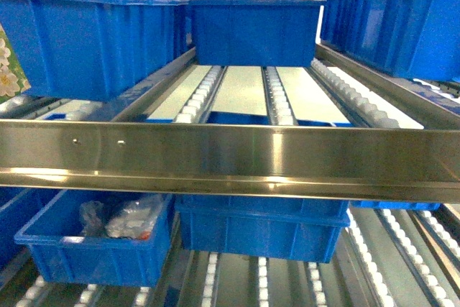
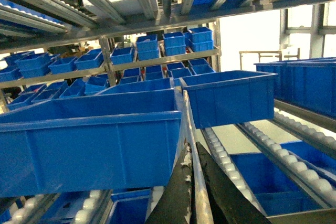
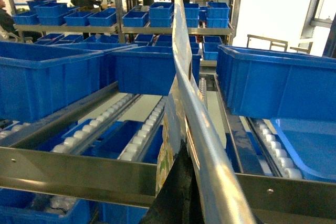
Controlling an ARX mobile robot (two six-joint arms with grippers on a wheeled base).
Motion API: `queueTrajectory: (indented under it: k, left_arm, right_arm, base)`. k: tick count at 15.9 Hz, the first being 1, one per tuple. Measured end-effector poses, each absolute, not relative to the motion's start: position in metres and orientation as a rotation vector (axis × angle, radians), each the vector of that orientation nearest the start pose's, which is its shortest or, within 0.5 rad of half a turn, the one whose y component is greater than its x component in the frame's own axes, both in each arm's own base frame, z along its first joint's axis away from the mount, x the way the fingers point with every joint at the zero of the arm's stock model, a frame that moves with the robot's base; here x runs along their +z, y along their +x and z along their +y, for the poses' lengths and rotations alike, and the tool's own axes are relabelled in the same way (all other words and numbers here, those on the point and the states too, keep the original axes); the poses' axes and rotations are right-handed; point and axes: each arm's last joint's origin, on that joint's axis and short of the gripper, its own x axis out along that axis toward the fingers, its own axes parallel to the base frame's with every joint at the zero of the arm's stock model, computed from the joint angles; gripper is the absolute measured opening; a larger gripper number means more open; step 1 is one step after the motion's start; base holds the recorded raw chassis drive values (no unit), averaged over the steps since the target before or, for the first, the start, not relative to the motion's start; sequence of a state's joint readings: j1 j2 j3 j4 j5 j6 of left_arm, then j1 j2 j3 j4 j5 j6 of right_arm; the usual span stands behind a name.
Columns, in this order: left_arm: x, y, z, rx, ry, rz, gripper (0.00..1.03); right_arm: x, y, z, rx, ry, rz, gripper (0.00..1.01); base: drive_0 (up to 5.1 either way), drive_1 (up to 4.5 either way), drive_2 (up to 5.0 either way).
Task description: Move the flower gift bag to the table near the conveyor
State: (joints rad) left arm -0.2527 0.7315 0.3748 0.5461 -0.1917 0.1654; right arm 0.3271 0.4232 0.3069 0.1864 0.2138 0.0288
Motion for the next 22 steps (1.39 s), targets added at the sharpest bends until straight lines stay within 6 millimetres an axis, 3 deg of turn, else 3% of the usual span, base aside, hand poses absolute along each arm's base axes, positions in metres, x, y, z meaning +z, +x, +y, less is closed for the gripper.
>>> queueTrajectory:
  k: [22]
  left_arm:
    - [0.2686,0.1646,-0.0368,-0.046,0.123,-0.189,0.02]
  right_arm:
    - [0.2499,0.1204,0.0344,0.114,0.048,-0.067,0.02]
  base:
    - [-4.9,2.33,2.6]
